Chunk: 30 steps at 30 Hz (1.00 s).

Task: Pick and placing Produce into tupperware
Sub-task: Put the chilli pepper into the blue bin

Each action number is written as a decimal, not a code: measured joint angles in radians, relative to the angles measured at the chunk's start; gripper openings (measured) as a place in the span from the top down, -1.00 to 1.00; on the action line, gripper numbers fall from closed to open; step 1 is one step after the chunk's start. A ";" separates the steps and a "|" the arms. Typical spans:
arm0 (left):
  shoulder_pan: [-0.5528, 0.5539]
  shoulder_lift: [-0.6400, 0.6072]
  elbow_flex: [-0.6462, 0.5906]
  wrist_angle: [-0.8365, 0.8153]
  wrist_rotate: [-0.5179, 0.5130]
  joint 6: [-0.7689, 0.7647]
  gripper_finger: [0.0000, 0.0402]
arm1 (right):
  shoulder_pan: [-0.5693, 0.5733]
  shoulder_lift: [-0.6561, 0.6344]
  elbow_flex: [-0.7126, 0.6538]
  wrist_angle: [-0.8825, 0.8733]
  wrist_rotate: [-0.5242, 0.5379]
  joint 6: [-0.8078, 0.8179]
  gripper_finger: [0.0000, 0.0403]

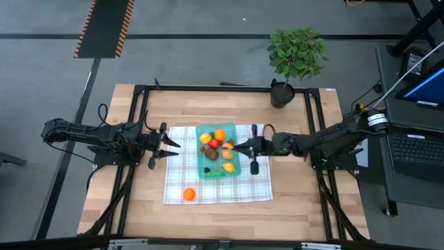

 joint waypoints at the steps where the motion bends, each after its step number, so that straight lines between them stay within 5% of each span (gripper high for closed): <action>1: 0.000 0.000 0.000 0.000 -0.001 0.000 0.32 | -0.008 0.021 0.023 -0.022 -0.020 -0.014 0.97; 19: 0.000 0.000 0.000 -0.024 -0.002 0.000 0.32 | -0.063 0.114 0.356 -0.700 -0.172 0.015 0.97; 30: 0.000 0.000 0.000 -0.040 -0.003 0.000 0.38 | -0.060 0.208 0.403 -0.692 -0.179 -0.017 0.97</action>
